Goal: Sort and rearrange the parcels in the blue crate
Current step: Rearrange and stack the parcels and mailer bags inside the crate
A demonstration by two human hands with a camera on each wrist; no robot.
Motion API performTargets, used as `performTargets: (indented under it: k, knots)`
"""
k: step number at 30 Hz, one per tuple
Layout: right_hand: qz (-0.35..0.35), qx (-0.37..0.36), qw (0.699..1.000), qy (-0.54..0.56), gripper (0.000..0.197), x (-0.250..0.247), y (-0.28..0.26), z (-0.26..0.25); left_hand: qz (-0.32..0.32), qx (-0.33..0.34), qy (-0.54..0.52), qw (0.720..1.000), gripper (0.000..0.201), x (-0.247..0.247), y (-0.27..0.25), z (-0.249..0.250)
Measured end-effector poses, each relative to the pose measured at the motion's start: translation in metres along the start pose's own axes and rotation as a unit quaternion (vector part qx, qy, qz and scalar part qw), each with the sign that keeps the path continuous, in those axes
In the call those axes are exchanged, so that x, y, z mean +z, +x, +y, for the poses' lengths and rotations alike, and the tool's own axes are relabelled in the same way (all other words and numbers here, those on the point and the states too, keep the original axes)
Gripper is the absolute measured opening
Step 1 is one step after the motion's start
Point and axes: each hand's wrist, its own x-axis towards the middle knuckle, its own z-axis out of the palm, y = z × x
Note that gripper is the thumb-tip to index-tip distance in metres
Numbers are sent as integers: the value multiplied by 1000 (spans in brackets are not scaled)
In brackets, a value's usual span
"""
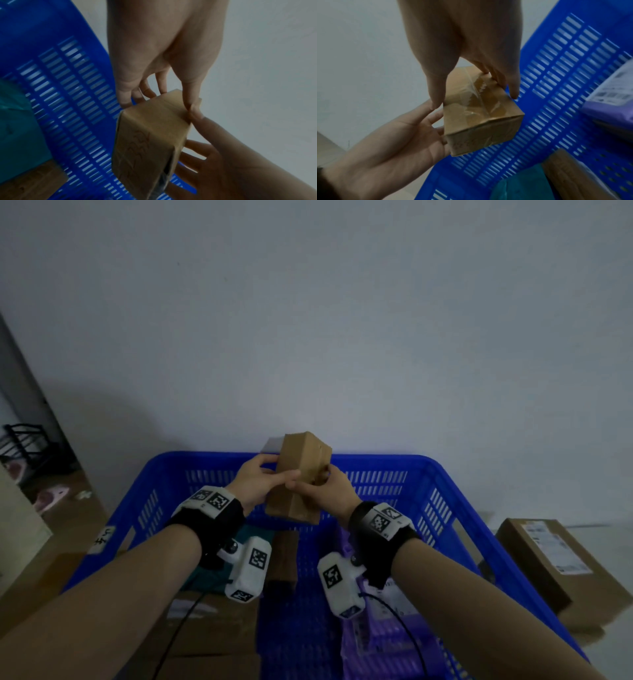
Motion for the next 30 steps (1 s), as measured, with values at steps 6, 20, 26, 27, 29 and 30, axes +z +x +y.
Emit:
performTargets:
  k: [6, 20, 26, 27, 29, 30]
  knots:
    - [-4, 63, 988, 140, 80, -5, 2, 7, -17, -51, -46, 997, 34, -5, 4, -9]
    - [-64, 30, 969, 238, 51, -37, 10, 17, -30, -81, -100, 991, 19, -9, 6, -16]
    - [-56, 33, 977, 203, 48, -35, 10, 18, -36, -78, -99, 991, 34, -6, 7, -20]
    - [-54, 32, 980, 190, 48, -35, 10, 21, -39, -79, -92, 992, 39, -6, 6, -23]
    - [-47, 41, 986, 152, 47, -35, 10, 28, -42, -89, -78, 992, 46, -2, 5, -30]
    - [-46, 45, 990, 129, 46, -34, 10, 34, -42, -99, -73, 991, 49, -1, 5, -35]
